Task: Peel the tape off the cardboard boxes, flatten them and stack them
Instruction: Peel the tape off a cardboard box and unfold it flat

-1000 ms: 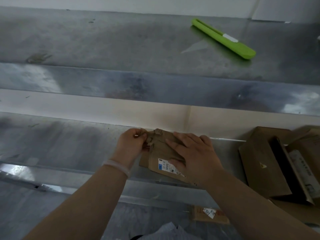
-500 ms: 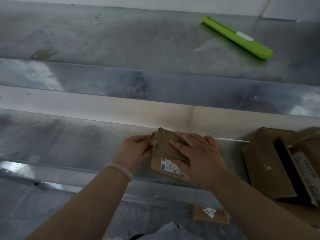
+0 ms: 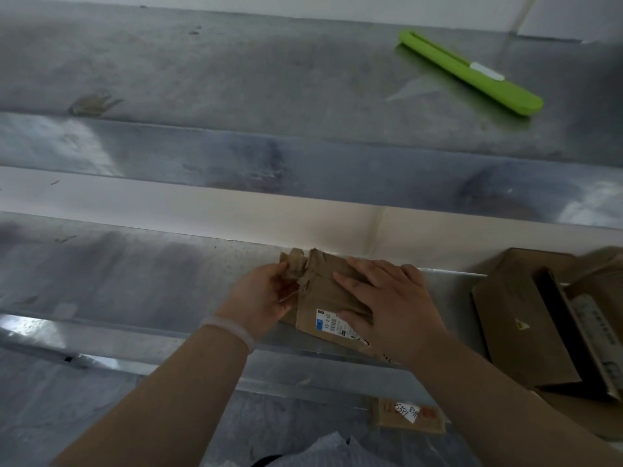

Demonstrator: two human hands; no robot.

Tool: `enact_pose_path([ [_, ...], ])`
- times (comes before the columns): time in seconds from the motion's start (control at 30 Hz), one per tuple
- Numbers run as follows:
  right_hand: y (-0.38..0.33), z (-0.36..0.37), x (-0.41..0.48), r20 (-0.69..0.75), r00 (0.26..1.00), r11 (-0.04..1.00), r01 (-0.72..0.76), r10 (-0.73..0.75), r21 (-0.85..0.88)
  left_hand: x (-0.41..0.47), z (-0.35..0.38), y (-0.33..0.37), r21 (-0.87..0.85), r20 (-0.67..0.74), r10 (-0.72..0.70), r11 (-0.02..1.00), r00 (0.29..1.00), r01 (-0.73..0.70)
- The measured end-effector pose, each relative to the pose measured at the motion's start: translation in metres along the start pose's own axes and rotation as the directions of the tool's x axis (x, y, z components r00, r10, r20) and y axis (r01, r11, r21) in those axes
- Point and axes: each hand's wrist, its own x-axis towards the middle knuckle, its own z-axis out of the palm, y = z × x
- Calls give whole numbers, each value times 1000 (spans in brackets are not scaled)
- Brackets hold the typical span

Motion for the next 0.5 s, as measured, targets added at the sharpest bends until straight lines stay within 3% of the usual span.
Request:
enact_pose_path([
  [0.13,0,0,0,-15,1000,1000,-1,1,8,3,2,0,102,-11,1,995,1000,0],
  [0.23,0,-1,1,-20,1000,1000,-8,8,18,7,3,-3,81,2,40,996,999,-40],
  [0.3,0,-1,1,-20,1000,1000,-10,10,22,8,3,-3,223,-69,162,964,984,-143],
  [0.4,1,-1,0,-8,1000,1000,-9,9,14,6,1,0,667,-73,475,677,877,-311],
  [0.43,1,-1,0,-4,1000,1000,-10,10,13,6,1,1,721,-51,519,610,853,-328],
  [0.5,2,-1,0,7,1000,1000,-14,14,7,5,3,0,726,-17,499,602,867,-332],
])
